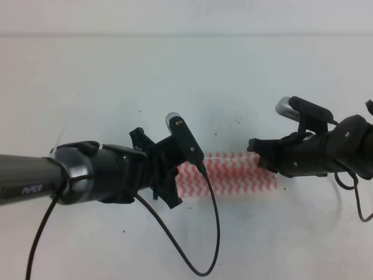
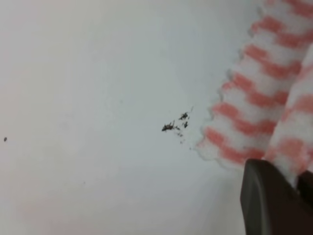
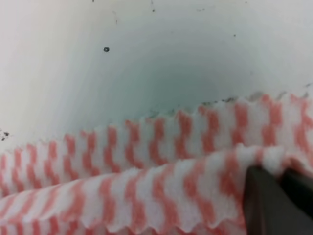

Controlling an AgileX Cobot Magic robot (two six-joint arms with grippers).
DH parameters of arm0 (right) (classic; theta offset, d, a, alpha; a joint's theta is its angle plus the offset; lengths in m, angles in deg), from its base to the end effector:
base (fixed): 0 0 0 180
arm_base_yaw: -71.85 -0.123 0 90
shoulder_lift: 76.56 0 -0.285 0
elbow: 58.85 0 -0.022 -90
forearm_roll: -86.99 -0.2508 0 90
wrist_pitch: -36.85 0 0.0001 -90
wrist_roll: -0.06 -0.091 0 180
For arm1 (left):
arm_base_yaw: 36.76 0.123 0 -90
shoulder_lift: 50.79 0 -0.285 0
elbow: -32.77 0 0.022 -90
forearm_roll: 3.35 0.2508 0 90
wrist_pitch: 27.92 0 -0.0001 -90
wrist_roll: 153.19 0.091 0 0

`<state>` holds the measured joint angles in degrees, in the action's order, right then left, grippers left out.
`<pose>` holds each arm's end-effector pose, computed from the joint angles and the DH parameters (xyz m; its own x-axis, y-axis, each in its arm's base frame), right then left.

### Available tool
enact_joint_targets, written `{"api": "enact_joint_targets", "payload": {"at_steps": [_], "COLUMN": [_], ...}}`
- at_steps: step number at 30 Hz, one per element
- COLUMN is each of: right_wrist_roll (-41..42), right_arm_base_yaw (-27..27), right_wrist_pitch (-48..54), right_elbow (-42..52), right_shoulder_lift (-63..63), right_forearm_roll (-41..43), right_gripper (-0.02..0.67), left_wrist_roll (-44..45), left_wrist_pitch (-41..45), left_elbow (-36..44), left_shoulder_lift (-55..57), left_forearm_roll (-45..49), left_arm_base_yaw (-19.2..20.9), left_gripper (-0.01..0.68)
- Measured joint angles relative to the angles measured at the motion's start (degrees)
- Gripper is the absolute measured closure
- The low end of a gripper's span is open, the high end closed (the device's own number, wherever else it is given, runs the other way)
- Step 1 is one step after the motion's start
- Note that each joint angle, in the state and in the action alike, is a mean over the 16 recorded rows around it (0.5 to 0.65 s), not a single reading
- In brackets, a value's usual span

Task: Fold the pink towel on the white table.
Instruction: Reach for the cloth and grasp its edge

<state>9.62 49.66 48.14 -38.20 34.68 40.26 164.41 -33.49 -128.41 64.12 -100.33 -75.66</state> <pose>0.3311 0.1491 0.1688 -0.8406 0.2946 -0.4546 0.0524 0.8794 0.4731 0.3021 -0.2326 0.1606 -0.0418 0.8658 -0.4986 0.7883 0.3352 0.5160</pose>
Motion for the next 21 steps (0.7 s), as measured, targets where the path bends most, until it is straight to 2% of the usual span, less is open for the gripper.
{"api": "enact_joint_targets", "payload": {"at_steps": [16,21], "right_wrist_roll": [1.0,1.1], "right_arm_base_yaw": [0.0,0.0], "right_wrist_pitch": [0.1,0.1], "right_elbow": [0.0,0.0], "right_shoulder_lift": [0.0,0.0], "right_forearm_roll": [-0.1,-0.1], "right_gripper": [0.666,0.666], "left_wrist_roll": [-0.4,-1.9], "left_wrist_pitch": [-1.7,-3.2], "left_elbow": [-1.7,-3.3], "left_shoulder_lift": [-2.3,-4.3], "left_forearm_roll": [0.0,-0.3], "left_arm_base_yaw": [0.0,0.0], "left_gripper": [0.315,0.309]}}
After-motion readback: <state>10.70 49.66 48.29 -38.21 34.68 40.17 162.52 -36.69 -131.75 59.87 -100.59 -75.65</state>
